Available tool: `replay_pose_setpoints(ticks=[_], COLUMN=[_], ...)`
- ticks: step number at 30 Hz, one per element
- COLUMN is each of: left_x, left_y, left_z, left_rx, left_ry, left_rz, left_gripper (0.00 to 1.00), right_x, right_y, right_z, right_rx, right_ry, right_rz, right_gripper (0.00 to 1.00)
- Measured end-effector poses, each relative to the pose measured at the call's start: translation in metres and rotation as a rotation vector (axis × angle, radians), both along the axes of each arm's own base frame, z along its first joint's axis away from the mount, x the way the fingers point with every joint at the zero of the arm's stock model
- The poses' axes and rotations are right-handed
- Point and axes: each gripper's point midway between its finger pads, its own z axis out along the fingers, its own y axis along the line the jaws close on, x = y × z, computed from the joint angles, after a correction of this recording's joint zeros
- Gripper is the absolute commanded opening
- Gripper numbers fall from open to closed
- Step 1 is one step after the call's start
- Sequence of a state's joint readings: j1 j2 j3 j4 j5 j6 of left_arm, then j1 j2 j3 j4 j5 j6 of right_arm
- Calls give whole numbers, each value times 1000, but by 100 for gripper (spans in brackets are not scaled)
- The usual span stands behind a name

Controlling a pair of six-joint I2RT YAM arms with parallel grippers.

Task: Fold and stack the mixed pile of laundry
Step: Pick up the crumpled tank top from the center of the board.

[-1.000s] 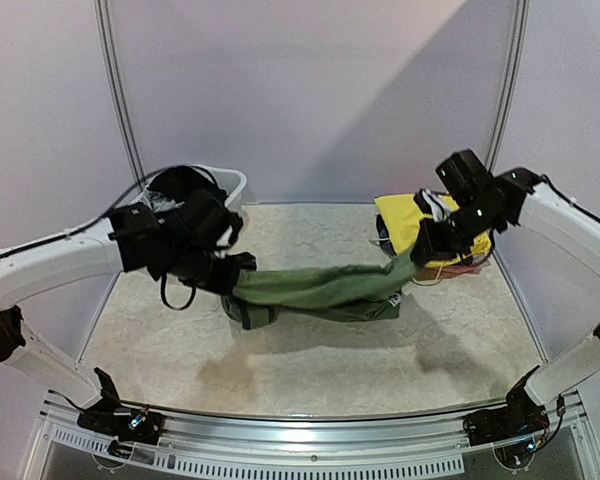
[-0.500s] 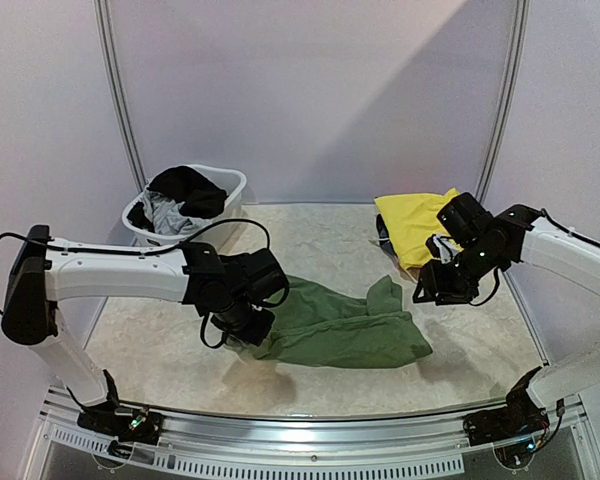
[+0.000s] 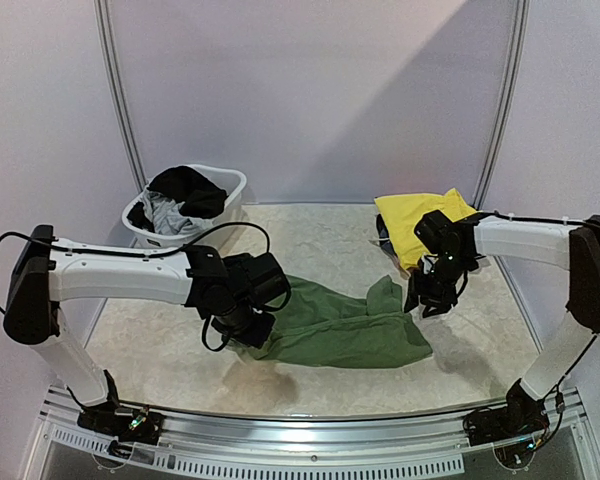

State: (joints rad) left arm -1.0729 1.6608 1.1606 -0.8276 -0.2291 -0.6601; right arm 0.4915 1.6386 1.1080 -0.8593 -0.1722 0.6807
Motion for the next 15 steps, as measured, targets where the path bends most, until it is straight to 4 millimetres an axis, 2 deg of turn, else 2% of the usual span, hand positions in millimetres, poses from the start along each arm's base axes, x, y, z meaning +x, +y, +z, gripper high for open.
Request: replay_pose_setpoints(ticks=[4,10,15], left_x=[0,-1,-1], left_y=[1,5,5], left_z=[0,-1,0], left_rx=[1,3,2], left_ry=[-1,-2,-3], left_rz=[6,16,19], left_gripper=[0,0,0], right_x=[7,29,34], right_y=[-1,8,7], right_z=[-20,-24,-34], right_rx=[0,23,27], right_ry=[46,25,37], right_rz=[-36,-40,-39], right_gripper=[44,42,40])
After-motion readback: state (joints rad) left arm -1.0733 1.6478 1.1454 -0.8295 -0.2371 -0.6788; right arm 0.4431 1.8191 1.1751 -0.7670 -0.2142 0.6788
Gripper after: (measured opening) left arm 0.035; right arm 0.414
